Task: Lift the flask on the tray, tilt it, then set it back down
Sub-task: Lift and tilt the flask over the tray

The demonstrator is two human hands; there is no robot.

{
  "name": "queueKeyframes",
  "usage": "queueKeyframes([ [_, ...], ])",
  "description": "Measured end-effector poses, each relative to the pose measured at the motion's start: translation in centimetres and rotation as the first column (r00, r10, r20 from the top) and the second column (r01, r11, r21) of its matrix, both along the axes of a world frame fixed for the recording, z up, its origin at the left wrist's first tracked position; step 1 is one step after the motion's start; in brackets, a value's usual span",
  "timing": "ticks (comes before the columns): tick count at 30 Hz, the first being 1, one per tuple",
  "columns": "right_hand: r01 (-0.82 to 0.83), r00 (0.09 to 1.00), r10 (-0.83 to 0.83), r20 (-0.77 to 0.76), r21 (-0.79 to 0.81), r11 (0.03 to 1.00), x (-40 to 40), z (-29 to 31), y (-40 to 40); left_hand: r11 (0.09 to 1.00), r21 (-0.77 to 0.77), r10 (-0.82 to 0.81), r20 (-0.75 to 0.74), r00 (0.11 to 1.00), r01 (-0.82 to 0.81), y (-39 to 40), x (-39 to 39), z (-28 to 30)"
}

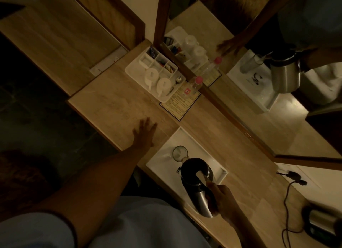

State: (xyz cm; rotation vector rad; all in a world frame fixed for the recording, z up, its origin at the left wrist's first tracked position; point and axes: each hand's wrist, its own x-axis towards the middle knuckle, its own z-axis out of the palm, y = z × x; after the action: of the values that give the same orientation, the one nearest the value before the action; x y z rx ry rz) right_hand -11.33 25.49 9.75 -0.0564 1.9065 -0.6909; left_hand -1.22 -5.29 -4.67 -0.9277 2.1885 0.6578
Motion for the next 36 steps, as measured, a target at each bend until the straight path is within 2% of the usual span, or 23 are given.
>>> queueKeyframes([
  [24,-0.023,0.999,0.025,-0.022,0.093,0.995,-0.3,0.5,-0.8,1.000,0.005,0.007,0.004,1.000,-0.007,0.0,0.0,-0.1],
  [36,0.023,1.000,-0.022,-0.004,0.108,0.994,-0.3,1.3,-1.7,1.000,0.002,0.004,-0.008,1.000,-0.004,0.0,0.2,-0.1],
])
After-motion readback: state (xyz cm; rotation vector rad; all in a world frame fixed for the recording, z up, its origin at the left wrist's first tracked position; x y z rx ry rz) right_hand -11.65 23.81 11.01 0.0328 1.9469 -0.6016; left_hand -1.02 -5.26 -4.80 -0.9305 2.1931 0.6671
